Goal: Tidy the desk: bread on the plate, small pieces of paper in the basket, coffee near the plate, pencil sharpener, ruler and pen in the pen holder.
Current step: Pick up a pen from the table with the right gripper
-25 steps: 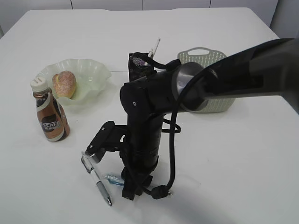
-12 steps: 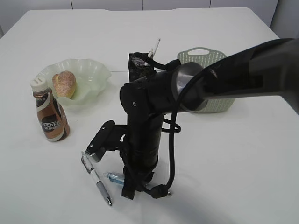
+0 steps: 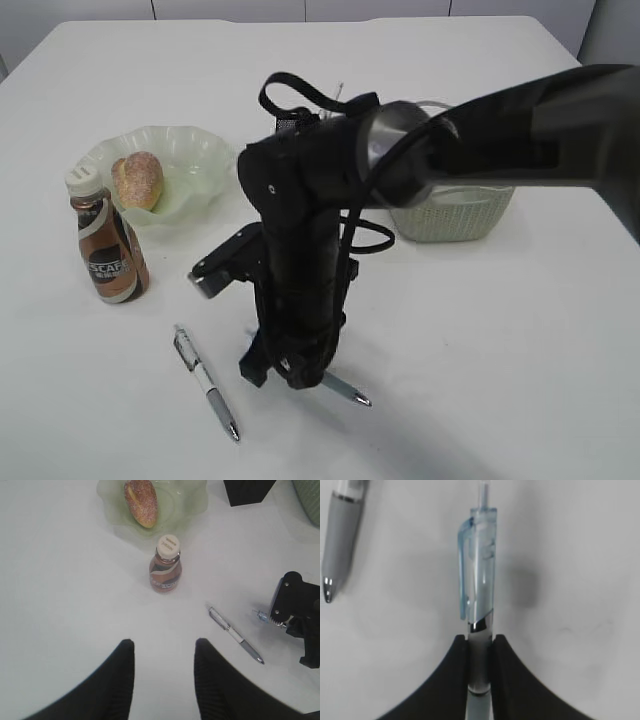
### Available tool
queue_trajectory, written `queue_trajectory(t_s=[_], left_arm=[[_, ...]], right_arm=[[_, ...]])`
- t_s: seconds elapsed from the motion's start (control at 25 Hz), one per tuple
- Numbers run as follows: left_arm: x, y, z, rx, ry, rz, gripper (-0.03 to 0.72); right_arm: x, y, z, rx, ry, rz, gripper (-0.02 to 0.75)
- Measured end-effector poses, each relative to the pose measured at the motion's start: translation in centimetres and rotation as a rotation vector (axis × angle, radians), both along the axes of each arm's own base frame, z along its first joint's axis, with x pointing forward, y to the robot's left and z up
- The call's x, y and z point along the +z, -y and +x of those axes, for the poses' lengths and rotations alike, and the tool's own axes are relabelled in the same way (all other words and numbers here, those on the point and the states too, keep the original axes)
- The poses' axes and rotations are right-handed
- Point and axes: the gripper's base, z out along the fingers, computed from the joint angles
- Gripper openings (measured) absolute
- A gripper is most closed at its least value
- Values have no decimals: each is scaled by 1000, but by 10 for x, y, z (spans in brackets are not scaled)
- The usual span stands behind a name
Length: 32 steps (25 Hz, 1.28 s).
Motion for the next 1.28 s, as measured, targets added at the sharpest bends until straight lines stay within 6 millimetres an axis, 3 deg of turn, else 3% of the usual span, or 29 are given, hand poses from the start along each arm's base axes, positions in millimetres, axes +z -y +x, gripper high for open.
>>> queue_trajectory(t_s=[0.24,0.6,0.92,1.12,1.28], left_arm=[[0,0,0,0,0,0,290],[0,0,0,-1,-1,-4,290],[0,2,0,-6,-4,-16,290],[0,2,0,-7,-4,-18,290],[0,2,0,-7,-4,-18,290]], right_arm=[[31,-8,11,-96,24,0,96],[39,-9,12,-231,28,5,96],[76,-7,9,-356,79,73,96],[112,0,11,-336,185,102,96],[166,9,13,-309,398,209,96]])
